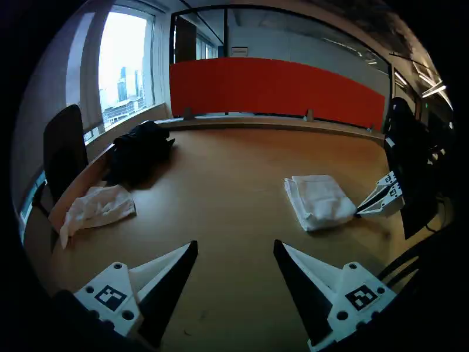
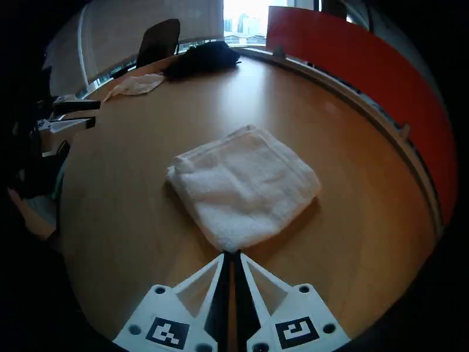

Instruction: Fold towel

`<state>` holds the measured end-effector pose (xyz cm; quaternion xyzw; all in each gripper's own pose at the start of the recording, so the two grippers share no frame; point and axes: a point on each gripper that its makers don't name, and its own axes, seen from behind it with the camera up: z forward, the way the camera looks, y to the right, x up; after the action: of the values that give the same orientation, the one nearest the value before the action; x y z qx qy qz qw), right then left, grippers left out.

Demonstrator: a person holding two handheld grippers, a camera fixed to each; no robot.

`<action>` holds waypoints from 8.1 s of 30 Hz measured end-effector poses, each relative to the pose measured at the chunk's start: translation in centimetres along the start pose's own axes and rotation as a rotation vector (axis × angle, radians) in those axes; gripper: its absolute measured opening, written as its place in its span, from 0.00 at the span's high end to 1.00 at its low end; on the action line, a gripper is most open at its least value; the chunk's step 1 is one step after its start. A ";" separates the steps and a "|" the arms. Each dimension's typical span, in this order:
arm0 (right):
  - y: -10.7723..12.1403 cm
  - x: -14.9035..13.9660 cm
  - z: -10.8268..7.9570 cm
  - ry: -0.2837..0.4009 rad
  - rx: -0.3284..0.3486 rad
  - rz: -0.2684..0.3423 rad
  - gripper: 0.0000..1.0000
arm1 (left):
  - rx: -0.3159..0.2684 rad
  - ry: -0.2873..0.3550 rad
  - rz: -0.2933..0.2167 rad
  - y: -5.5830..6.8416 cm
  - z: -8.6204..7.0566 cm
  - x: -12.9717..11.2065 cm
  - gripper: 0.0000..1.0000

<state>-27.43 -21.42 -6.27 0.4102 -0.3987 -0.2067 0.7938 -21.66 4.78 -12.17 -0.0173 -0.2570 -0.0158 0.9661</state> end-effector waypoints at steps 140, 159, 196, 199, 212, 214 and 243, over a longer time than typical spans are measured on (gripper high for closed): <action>34.2 -4.5 -33.9 0.146 -0.564 0.253 0.96 | -0.062 0.022 0.072 4.3 0.6 4.8 0.04; 33.2 -9.7 -36.6 0.103 -0.593 0.302 0.96 | -0.072 0.023 0.082 4.8 0.6 5.2 0.04; 28.9 -25.2 -37.3 -0.097 -0.636 0.487 0.96 | -0.083 0.012 0.103 5.3 0.0 4.7 0.04; 28.7 -26.1 -37.0 -0.116 -0.633 0.496 0.96 | -0.082 0.011 0.103 5.2 0.0 4.7 0.04; 28.0 -28.6 -35.9 -0.171 -0.618 0.536 0.96 | -0.077 0.009 0.108 5.0 -0.1 4.6 0.04; 28.0 -28.8 -35.8 -0.177 -0.617 0.540 0.96 | -0.076 0.008 0.110 5.0 -0.1 4.6 0.04; 28.2 -29.9 -35.1 -0.211 -0.625 0.558 0.94 | -0.071 0.005 0.117 4.7 -0.3 4.6 0.04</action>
<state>-17.06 31.53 -9.22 0.0030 -0.4916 -0.1359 0.8601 -17.39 9.37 -10.23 -0.0666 -0.2525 0.0315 0.9648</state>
